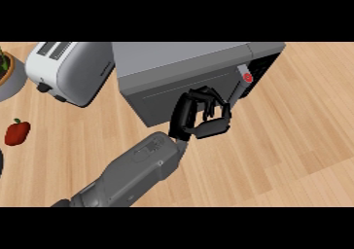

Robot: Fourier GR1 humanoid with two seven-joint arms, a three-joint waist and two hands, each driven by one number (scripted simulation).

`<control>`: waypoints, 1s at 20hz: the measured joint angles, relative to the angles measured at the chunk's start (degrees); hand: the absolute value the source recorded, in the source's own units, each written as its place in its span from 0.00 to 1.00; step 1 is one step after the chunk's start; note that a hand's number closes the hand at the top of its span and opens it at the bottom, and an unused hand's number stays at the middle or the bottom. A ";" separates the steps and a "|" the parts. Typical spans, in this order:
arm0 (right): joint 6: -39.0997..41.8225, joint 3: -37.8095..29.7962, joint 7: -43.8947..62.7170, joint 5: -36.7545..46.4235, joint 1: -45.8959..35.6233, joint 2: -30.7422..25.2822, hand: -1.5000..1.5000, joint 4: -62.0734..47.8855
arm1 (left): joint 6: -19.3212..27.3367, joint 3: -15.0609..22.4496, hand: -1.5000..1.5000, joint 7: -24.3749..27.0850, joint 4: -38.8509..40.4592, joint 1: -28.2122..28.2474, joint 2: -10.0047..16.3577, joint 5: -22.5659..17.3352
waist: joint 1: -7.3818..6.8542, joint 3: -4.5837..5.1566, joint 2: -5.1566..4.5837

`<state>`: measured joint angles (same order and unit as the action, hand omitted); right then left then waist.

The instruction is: Pick up the milk, place it into the microwave and close the microwave

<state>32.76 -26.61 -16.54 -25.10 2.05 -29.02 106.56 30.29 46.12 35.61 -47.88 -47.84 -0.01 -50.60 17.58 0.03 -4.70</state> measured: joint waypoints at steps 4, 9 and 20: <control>0.22 -0.89 0.19 -0.53 -1.05 -1.31 0.00 -1.14 | -0.07 0.32 1.00 1.25 0.29 -0.20 -0.01 -0.99 | 0.07 -0.05 -0.10; 0.60 -2.33 0.31 0.40 -2.54 -4.15 0.00 -2.19 | 0.08 0.82 1.00 2.75 0.61 -0.47 0.00 -1.99 | 0.13 -0.07 -0.25; 2.52 -4.08 -0.05 -1.62 -5.06 -7.14 0.00 -7.37 | 0.10 2.14 1.00 4.67 1.25 -1.34 -0.01 -4.38 | -0.11 -0.30 -0.47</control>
<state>35.29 -30.69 -16.59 -26.72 -3.01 -36.17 99.19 30.40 48.26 40.28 -46.63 -49.18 -0.02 -54.98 17.47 -0.28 -5.17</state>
